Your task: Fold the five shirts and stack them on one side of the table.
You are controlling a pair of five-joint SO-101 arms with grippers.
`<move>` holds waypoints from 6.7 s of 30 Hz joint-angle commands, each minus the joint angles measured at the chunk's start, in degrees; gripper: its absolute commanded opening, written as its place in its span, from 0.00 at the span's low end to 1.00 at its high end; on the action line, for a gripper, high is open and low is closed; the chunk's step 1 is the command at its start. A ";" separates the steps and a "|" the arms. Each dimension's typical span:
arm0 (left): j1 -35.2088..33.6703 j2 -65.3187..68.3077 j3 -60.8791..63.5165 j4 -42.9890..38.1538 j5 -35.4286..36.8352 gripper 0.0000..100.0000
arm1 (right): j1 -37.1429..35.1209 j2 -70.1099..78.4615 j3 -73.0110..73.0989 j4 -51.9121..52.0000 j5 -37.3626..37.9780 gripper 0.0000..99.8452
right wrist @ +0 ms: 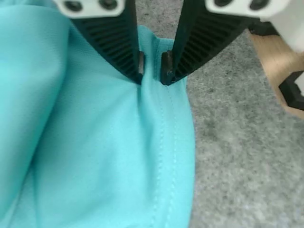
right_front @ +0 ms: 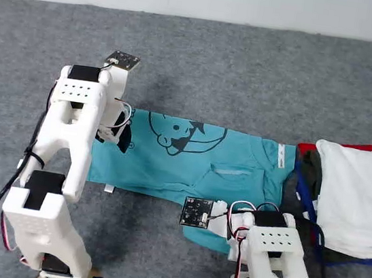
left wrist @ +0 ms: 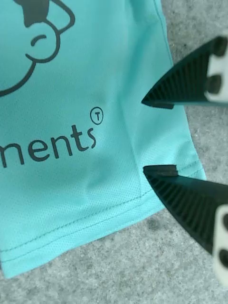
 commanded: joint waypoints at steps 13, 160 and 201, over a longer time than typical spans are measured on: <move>0.35 -3.16 -0.22 -0.44 -0.70 0.20 | -0.40 1.54 -16.88 10.24 -2.11 0.05; 0.09 -3.08 3.30 -4.22 -0.79 0.20 | -3.12 56.92 -76.92 12.70 -19.08 0.17; -11.25 9.41 0.40 -15.82 5.45 0.20 | 6.81 57.19 -92.13 36.44 -31.56 0.17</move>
